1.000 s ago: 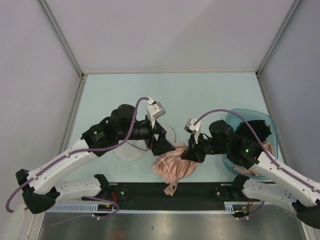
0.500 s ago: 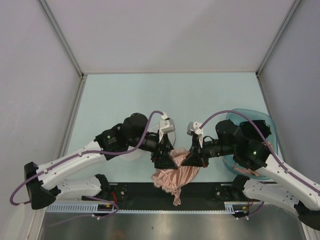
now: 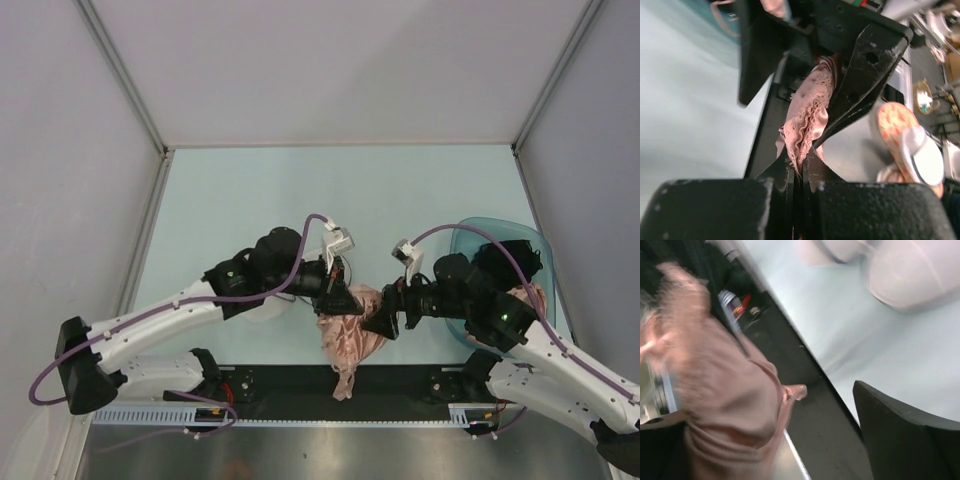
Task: Place the bra in the laundry bag and zip it closed
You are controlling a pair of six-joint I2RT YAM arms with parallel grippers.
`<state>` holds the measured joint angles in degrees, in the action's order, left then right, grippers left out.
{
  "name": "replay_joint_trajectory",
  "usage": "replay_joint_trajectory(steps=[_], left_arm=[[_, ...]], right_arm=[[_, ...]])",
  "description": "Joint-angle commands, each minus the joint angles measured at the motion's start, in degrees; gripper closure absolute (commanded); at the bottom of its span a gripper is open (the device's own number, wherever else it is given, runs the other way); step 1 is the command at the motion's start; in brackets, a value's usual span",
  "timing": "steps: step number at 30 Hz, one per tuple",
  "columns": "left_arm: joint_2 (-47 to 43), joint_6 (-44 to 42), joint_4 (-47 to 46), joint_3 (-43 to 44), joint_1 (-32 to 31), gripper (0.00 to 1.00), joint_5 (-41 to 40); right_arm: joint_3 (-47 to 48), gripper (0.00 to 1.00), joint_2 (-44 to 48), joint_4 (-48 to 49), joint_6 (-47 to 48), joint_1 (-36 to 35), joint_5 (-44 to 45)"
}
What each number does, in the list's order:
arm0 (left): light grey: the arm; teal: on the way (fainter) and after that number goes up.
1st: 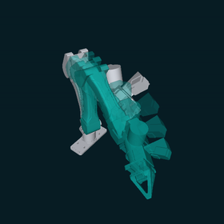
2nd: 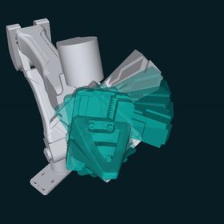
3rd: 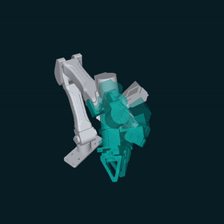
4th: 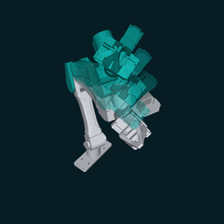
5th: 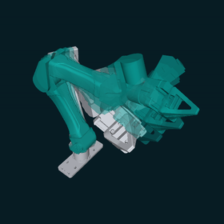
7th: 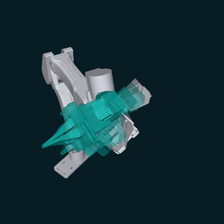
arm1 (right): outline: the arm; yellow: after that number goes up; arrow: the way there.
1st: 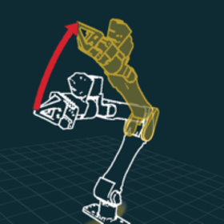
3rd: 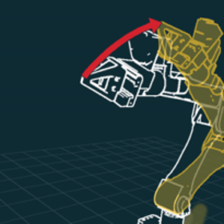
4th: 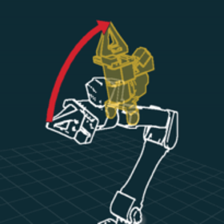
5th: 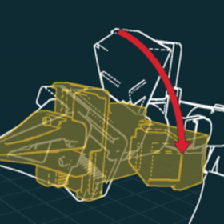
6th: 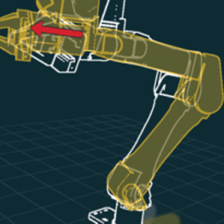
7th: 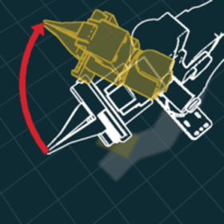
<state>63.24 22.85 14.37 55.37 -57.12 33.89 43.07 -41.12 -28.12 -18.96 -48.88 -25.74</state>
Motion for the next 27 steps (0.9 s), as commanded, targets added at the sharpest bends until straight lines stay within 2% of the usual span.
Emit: replay_joint_trajectory(steps=[1, 4, 6, 8, 11, 13, 14, 18, 27], left_arm=[[5.21, 10.25, -9.96, -5.44, 4.02, 1.0, -8.55], [9.7, 15.02, -14.09, -8.43, 5.79, 1.0, -11.56], [13.91, 17.48, -19.28, -10.72, 6.32, 1.0, -12.53], [19.86, 17.58, -18.86, -9.42, 7.72, 1.0, -12.18], [23.5, 16.88, -19.46, -8.71, 9.04, 1.0, -12.35], [24.91, 15.74, -19.91, -8.62, 9.83, 0.99, -11.83], [25.09, 15.38, -19.82, -8.44, 10.01, 0.97, -12.26], [27.28, 14.85, -21.57, -8.62, 11.59, 0.92, -9.46], [27.9, 13.27, -21.75, -9.06, 11.68, 0.7, -9.19]], right_arm=[[-6.32, 0.07, 4.82, -9.27, -21.84, 4.31, 22.53], [-9.4, 0.07, 8.16, -14.42, -30.67, 5.82, 29.68], [-11.24, 0.09, 9.83, -14.68, -31.75, 5.29, 30.48], [-11.25, 0.1, 8.79, -15.12, -31.67, 5.38, 30.05], [-12.3, 0.17, 4.13, -10.22, -29.56, 4.94, 22.5], [-15.02, 0.26, 0.45, -0.92, -29.2, 2.32, 19.16], [-15.73, 0.29, -0.96, 4.07, -29.73, 1.17, 19.32], [-18.1, 0.36, -6.77, 12.37, -32.1, -1.91, 20.37], [-22.94, 0.38, -15.91, 27.49, -36.75, -3.85, 20.03]])
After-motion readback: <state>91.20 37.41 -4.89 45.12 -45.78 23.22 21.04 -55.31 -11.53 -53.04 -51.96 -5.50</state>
